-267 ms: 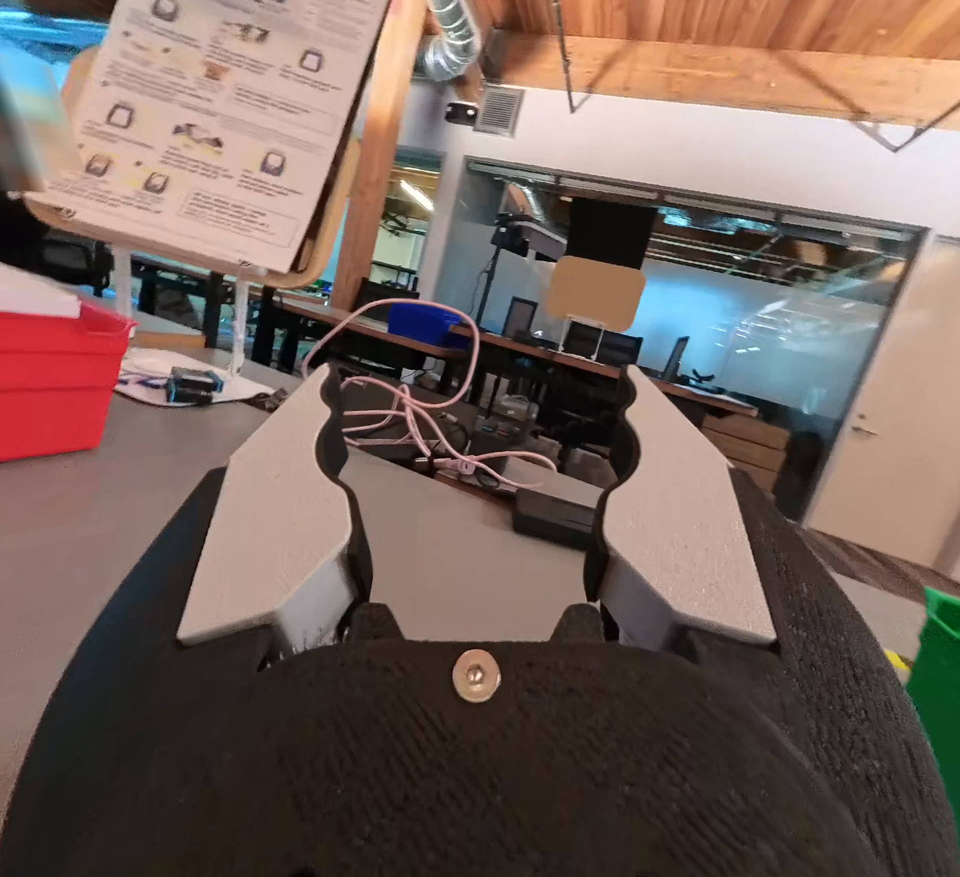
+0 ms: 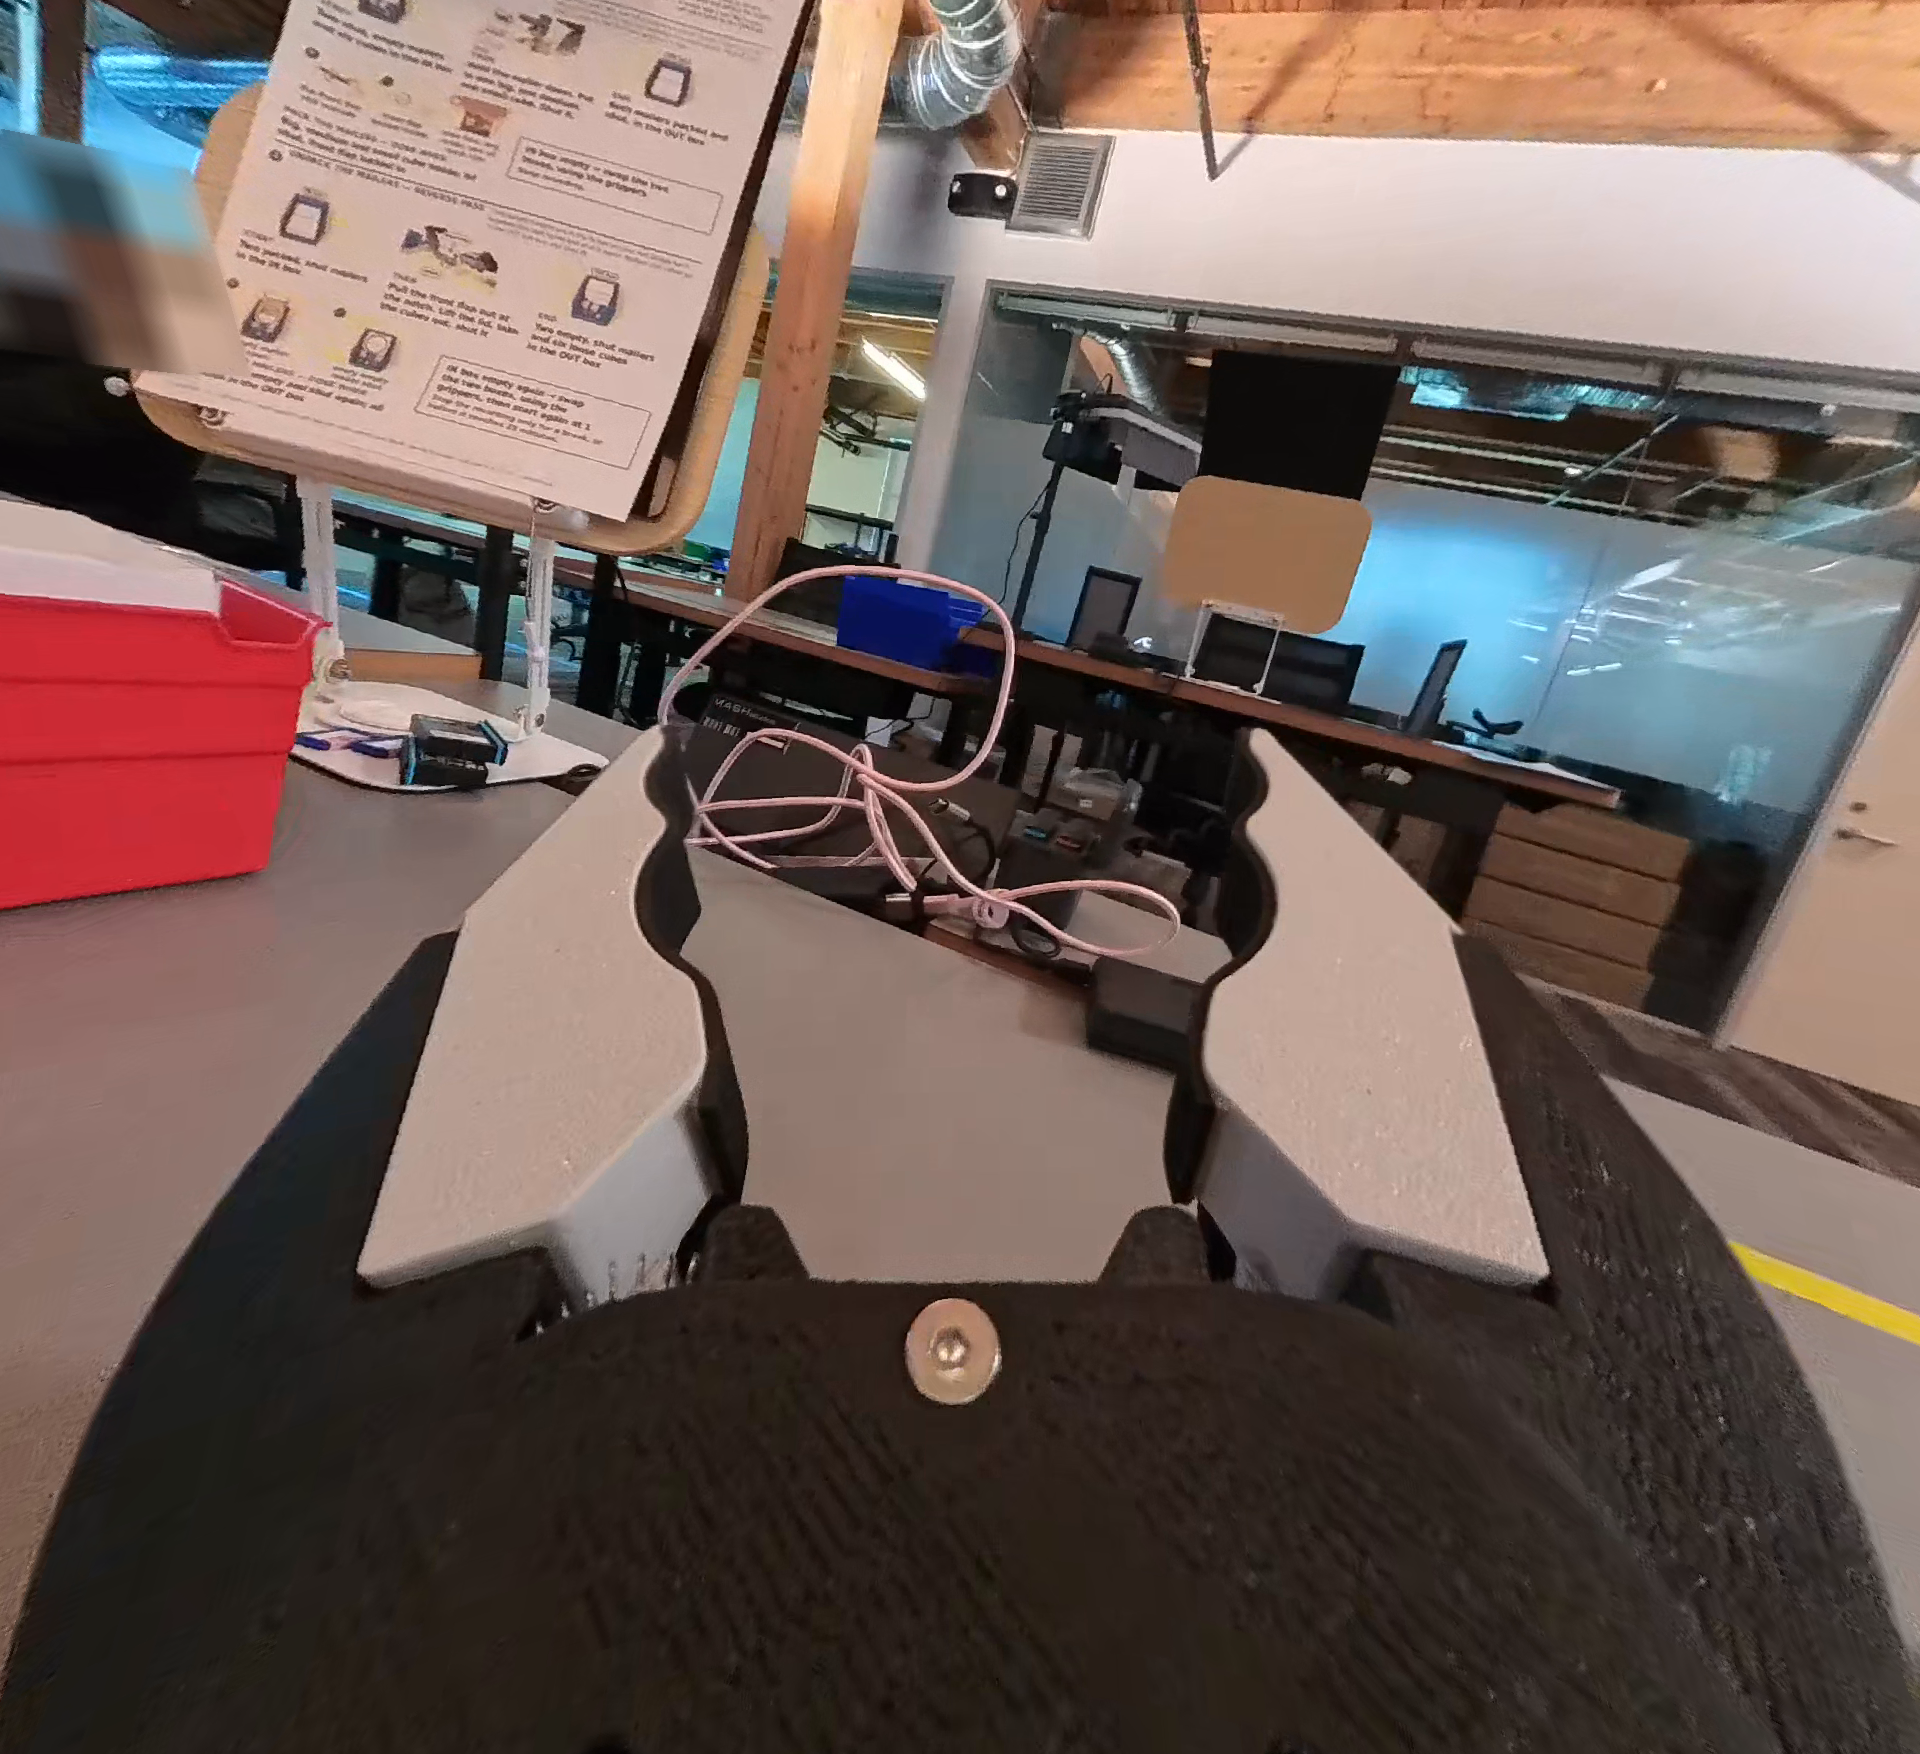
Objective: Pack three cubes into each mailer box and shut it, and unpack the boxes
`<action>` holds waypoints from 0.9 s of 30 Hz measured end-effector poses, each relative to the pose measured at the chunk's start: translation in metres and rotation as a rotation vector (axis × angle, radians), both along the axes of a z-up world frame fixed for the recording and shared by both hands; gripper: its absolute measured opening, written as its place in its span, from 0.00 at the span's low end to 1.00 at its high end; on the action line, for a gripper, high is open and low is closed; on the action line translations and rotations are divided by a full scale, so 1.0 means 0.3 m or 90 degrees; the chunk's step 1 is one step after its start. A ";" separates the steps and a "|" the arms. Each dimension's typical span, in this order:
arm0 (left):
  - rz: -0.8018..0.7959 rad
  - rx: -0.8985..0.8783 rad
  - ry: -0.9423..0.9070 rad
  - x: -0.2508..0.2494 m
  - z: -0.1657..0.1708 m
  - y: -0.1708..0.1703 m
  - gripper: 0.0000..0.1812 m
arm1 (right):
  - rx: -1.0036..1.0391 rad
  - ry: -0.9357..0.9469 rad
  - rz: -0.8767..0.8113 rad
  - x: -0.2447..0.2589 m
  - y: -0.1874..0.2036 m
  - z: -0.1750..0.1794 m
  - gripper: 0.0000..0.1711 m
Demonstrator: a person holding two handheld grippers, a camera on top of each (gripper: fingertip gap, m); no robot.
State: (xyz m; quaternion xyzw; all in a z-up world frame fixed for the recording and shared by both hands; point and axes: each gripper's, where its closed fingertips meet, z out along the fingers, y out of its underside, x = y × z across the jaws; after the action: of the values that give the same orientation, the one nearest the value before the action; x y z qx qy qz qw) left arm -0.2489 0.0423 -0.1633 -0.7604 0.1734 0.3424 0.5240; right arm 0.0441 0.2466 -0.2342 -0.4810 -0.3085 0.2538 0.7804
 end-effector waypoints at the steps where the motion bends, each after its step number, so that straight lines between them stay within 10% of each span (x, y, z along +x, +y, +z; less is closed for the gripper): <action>1: 0.000 -0.061 0.030 -0.038 -0.073 0.010 0.66 | 0.000 -0.002 0.004 -0.004 -0.001 -0.002 0.59; 8: -0.097 -0.260 0.176 -0.112 -0.355 0.038 0.65 | 0.002 -0.012 0.014 -0.012 -0.009 -0.011 0.58; 27: -0.127 -0.223 0.316 -0.105 -0.343 0.140 0.63 | -0.020 -0.039 0.029 -0.035 -0.002 -0.040 0.55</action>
State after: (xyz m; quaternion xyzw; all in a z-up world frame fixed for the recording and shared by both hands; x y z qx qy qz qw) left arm -0.2803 0.0843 -0.2661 -0.7117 0.4259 0.4291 0.3579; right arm 0.0337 0.2459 -0.2461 -0.4934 -0.3392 0.2616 0.7570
